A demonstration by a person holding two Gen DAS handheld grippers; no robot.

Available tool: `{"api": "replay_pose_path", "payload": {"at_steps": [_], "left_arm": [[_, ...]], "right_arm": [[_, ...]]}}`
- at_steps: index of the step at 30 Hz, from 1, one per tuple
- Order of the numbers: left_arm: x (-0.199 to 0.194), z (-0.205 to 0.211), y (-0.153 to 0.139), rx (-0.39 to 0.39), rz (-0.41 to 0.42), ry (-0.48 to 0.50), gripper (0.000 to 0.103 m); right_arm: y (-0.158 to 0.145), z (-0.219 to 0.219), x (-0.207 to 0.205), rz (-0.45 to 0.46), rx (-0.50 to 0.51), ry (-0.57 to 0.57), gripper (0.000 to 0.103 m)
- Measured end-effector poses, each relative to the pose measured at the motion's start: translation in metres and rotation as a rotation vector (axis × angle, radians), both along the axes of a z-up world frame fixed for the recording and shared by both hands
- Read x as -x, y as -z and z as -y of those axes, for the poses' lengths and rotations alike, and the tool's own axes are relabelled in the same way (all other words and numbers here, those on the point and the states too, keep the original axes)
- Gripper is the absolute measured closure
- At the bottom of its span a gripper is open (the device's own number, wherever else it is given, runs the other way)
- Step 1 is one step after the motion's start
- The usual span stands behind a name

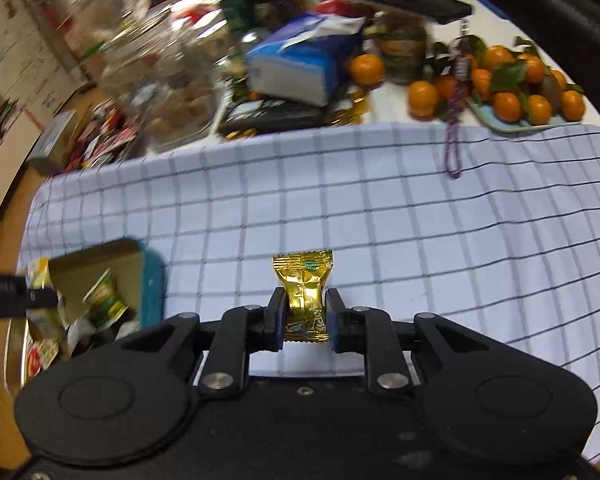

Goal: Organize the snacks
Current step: 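Carry both snacks over the gold tray and open both grippers to release them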

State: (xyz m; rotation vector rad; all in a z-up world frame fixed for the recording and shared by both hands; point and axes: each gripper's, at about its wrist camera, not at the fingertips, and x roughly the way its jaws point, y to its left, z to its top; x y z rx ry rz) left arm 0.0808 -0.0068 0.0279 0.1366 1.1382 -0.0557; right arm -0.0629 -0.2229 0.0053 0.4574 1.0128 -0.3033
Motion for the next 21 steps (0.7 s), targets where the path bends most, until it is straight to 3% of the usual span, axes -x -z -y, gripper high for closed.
{"api": "replay_pose_path", "payload": {"at_steps": [11, 21], "left_arm": [[-0.016, -0.092, 0.0, 0.051, -0.043, -0.199, 0.062], [-0.022, -0.119, -0.01, 0.078, 0.005, -0.274, 0.062]], "right_arm": [[-0.029, -0.111, -0.051, -0.003, -0.076, -0.174, 0.081], [-0.061, -0.173, -0.11, 0.045, -0.013, -0.271, 0.081]]}}
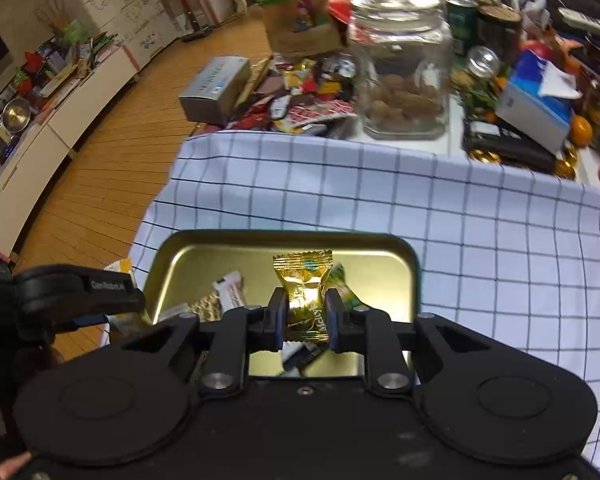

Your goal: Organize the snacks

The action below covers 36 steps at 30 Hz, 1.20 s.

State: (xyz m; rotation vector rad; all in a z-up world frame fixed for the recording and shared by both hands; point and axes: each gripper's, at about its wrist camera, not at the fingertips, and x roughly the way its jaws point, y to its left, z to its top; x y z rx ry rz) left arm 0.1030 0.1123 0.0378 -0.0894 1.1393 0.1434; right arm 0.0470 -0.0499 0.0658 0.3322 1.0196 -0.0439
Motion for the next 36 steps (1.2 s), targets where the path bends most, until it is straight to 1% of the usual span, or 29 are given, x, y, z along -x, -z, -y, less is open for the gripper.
{"api": "replay_pose_path", "payload": {"at_steps": [4, 9, 14, 18, 22, 29, 32, 36], "left_arm": [[0.001, -0.002, -0.007, 0.024, 0.035, 0.015, 0.062], [0.004, 0.004, -0.01, -0.004, 0.063, 0.04, 0.061], [0.006, 0.006, -0.009, -0.019, 0.068, 0.046, 0.061], [0.013, 0.006, -0.006, -0.013, 0.069, 0.061, 0.061], [0.024, 0.011, -0.002, -0.033, 0.076, 0.088, 0.061], [0.048, 0.027, 0.004, -0.068, 0.093, 0.178, 0.061], [0.058, 0.032, 0.006, -0.059, 0.094, 0.211, 0.061], [0.07, 0.037, 0.008, -0.058, 0.09, 0.244, 0.061]], "right_arm": [[-0.005, -0.012, -0.013, 0.015, 0.011, -0.019, 0.081], [-0.005, -0.019, -0.028, 0.018, -0.001, -0.014, 0.079], [-0.002, -0.019, -0.025, 0.017, -0.002, -0.004, 0.078], [0.004, -0.014, -0.014, 0.012, 0.011, 0.006, 0.078], [0.012, -0.007, 0.003, 0.003, 0.033, 0.022, 0.077], [0.024, 0.0, 0.04, 0.007, 0.083, 0.034, 0.073], [0.029, 0.004, 0.053, 0.005, 0.09, 0.037, 0.07], [0.031, 0.008, 0.07, 0.019, 0.094, 0.054, 0.063]]}}
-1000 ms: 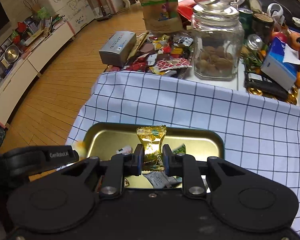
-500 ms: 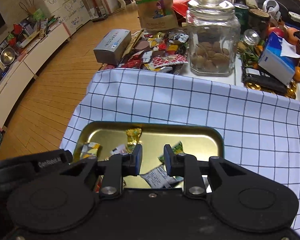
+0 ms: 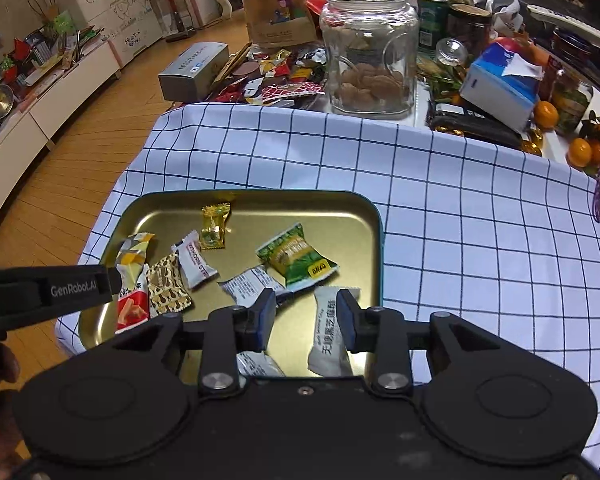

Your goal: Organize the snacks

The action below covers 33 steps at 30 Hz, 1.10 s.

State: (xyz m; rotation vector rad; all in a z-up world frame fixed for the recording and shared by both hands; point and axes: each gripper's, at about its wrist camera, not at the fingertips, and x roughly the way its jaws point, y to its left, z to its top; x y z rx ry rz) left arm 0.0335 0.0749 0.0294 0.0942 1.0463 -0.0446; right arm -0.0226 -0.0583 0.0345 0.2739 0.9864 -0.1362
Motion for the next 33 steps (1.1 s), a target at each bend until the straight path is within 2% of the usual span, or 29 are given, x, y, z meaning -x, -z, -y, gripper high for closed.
{"api": "replay_pose_path", "payload": {"at_steps": [3, 13, 18, 33], "left_arm": [[0.007, -0.001, 0.001, 0.005, -0.001, 0.015, 0.061], [0.022, -0.008, -0.004, 0.051, 0.008, 0.009, 0.061], [0.032, -0.006, 0.003, 0.043, -0.015, 0.027, 0.061], [0.038, 0.007, 0.009, 0.007, -0.009, 0.073, 0.061]], "right_arm": [[0.0, 0.003, 0.01, 0.014, 0.012, 0.015, 0.058], [0.005, 0.01, 0.033, 0.011, 0.035, 0.018, 0.058], [0.008, 0.011, 0.039, -0.002, 0.021, 0.03, 0.058], [0.012, 0.02, 0.043, -0.014, 0.014, 0.062, 0.058]]}}
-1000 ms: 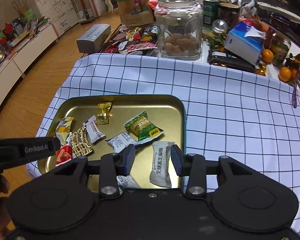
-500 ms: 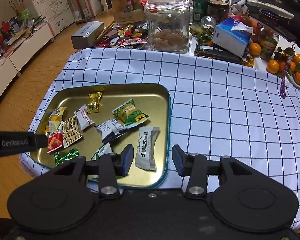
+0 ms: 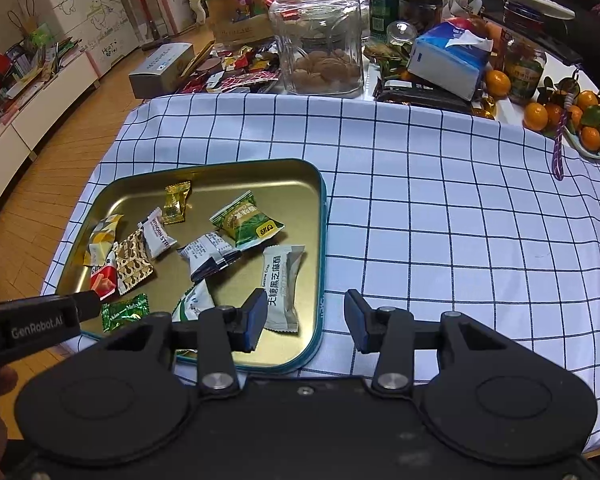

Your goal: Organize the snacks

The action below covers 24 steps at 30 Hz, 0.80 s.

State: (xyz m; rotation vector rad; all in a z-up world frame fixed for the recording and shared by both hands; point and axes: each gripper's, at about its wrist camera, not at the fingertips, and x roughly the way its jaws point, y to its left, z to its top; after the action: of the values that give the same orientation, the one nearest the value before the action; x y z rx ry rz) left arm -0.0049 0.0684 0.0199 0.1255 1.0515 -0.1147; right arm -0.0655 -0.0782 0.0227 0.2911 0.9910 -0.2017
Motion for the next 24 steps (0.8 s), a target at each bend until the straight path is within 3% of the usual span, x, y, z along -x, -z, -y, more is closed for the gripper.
{"api": "replay_pose_path", "payload": {"at_steps": [24], "left_arm": [[-0.0017, 0.0031, 0.0061, -0.001, -0.027, -0.003, 0.061]], "right_arm": [[0.0049, 0.0012, -0.003, -0.02, 0.003, -0.002, 0.058]]}}
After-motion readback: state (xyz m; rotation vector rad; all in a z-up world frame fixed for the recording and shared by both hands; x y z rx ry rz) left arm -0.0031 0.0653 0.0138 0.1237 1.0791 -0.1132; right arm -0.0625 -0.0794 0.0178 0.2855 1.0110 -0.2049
